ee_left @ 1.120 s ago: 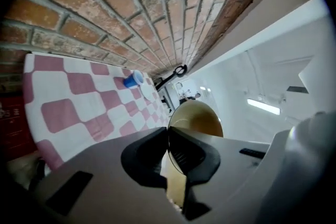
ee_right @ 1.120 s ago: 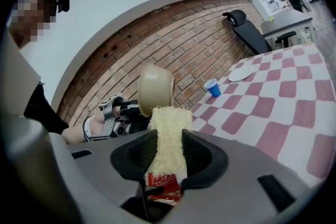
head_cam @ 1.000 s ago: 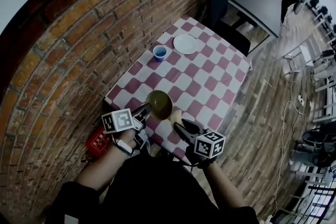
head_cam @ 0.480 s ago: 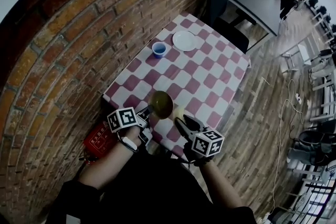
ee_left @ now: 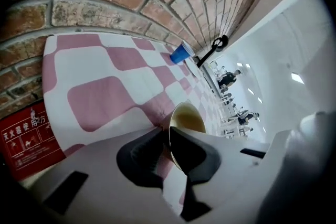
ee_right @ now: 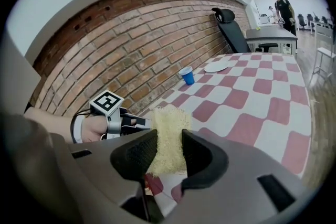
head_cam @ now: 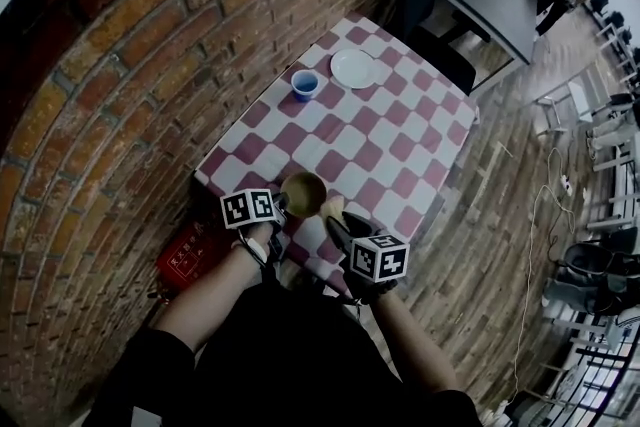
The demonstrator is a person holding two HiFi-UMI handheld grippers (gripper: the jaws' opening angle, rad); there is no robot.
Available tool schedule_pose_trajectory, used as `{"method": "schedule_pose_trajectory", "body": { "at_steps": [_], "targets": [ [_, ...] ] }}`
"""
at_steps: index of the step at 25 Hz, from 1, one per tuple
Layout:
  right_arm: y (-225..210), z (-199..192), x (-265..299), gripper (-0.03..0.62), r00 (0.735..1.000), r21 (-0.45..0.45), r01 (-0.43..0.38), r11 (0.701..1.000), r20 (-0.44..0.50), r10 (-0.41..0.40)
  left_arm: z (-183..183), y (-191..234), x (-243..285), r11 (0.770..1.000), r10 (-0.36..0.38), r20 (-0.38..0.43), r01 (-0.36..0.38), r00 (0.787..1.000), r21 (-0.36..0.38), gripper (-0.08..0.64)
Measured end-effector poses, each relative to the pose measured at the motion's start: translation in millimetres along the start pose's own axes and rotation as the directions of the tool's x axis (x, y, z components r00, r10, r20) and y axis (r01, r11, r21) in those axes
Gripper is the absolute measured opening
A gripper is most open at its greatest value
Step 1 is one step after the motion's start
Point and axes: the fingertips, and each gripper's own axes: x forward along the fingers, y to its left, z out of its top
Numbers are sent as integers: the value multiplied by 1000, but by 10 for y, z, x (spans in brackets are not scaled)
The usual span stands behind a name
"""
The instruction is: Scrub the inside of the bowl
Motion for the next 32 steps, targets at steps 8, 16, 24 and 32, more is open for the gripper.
{"method": "schedule_pose_trajectory", "body": {
  "at_steps": [8,16,24,32],
  "targets": [
    [-7,101,241,155,987,-150,28,988,-154,-51,-15,-111,-154,993,-101,-2,101,995,55,216],
    [248,3,825,155,837,-512,-209,833,-535,-118,-58,-68,-613,976,-199,33,195,980,98,222],
    [329,-40,1020,155,714,-738,-318,595,-600,-361,-79,45,-506,972,-235,43,234,971,26,221],
    [219,-370,690,154,671,-769,-358,529,-606,-427,-63,155,-497,974,-226,44,226,973,15,221]
  ]
}}
